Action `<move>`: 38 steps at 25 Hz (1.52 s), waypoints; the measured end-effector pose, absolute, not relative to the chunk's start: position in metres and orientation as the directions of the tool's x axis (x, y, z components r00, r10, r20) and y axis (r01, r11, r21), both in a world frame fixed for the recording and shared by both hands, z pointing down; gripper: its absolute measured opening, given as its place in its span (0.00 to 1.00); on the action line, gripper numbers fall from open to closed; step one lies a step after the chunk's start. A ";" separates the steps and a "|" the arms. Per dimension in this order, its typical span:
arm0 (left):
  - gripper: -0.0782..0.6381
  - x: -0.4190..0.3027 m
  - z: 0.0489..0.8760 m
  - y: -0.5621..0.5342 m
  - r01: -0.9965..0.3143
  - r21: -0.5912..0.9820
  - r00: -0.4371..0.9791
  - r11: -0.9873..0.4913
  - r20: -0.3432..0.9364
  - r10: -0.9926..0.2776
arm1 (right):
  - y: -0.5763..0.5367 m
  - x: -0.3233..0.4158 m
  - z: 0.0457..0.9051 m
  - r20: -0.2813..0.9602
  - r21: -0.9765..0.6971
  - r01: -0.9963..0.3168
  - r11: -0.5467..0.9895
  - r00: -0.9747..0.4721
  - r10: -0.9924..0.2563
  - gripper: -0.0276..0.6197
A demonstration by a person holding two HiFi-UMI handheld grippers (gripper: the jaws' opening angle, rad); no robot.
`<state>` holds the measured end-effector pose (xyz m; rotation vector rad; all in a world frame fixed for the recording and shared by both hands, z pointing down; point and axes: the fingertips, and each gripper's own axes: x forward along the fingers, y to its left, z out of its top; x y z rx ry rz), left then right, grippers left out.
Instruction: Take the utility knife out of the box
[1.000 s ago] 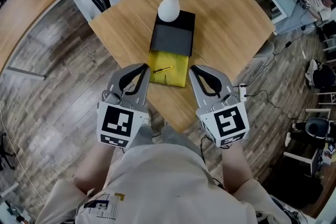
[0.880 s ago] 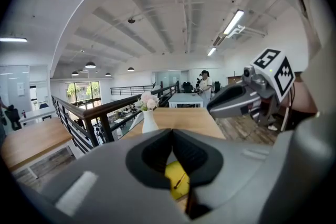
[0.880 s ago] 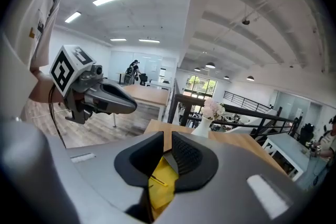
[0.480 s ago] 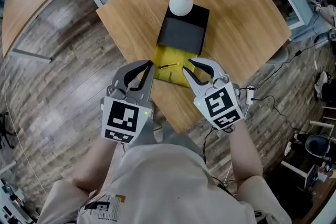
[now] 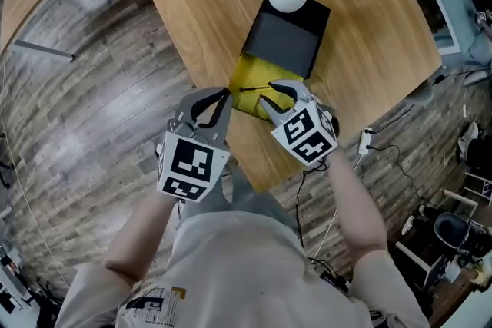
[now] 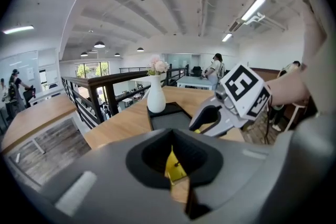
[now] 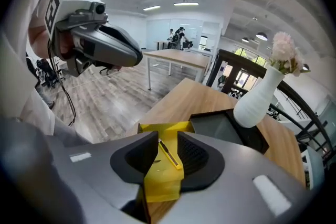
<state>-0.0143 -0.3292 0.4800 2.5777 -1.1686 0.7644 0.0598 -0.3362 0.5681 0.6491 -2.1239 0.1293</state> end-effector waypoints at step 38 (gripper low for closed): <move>0.11 -0.047 0.584 -0.333 -0.788 0.075 0.495 -0.611 0.668 -0.556 | -0.343 0.041 0.700 0.902 0.075 -0.472 0.879 -0.344 -0.262 0.14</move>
